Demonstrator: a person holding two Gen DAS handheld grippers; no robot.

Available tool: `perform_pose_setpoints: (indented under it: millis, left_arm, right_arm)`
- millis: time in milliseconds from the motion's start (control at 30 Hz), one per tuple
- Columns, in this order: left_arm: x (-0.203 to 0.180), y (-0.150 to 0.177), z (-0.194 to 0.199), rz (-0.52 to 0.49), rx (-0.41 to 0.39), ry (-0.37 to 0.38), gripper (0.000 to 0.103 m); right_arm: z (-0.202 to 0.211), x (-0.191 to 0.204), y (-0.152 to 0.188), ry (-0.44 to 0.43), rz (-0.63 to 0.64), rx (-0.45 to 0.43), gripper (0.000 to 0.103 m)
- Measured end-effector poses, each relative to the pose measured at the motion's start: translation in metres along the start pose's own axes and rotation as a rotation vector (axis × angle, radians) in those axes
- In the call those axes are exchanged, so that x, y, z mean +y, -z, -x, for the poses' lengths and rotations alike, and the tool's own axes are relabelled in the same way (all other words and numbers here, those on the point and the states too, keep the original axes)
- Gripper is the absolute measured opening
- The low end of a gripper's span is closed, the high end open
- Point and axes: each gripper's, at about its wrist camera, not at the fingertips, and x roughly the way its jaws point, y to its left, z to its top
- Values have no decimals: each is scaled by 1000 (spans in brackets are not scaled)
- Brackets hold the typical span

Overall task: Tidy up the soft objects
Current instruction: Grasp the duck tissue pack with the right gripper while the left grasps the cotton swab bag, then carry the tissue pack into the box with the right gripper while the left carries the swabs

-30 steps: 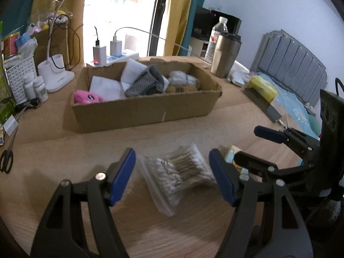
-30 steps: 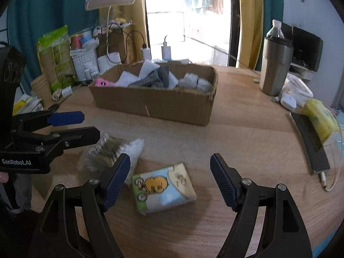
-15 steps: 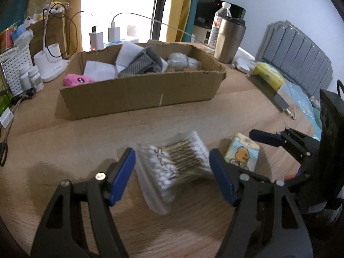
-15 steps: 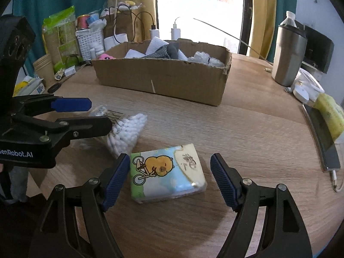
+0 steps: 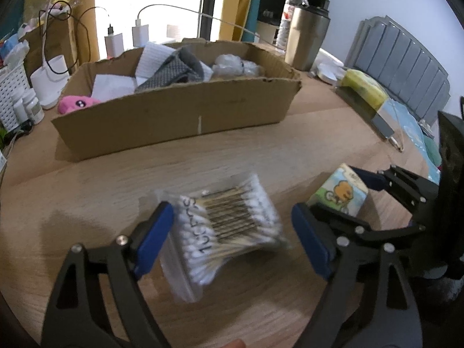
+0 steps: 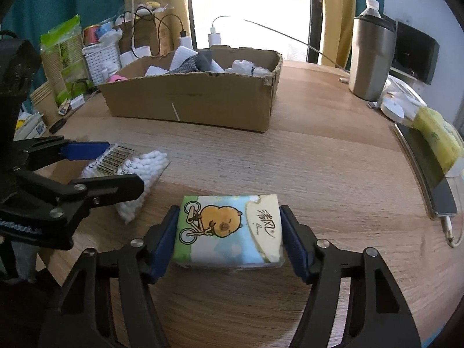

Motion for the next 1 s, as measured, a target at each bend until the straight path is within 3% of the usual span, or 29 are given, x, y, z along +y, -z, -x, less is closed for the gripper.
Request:
perform_pose_setpoints:
  millis: [433, 1000]
  left_arm:
    - [0, -1, -15, 1, 31, -34, 85]
    - [1, 0, 3, 0, -16, 70, 73]
  right_arm:
    - [1, -2, 1, -6, -2, -6, 69]
    - [9, 6, -6, 9, 31, -24, 69]
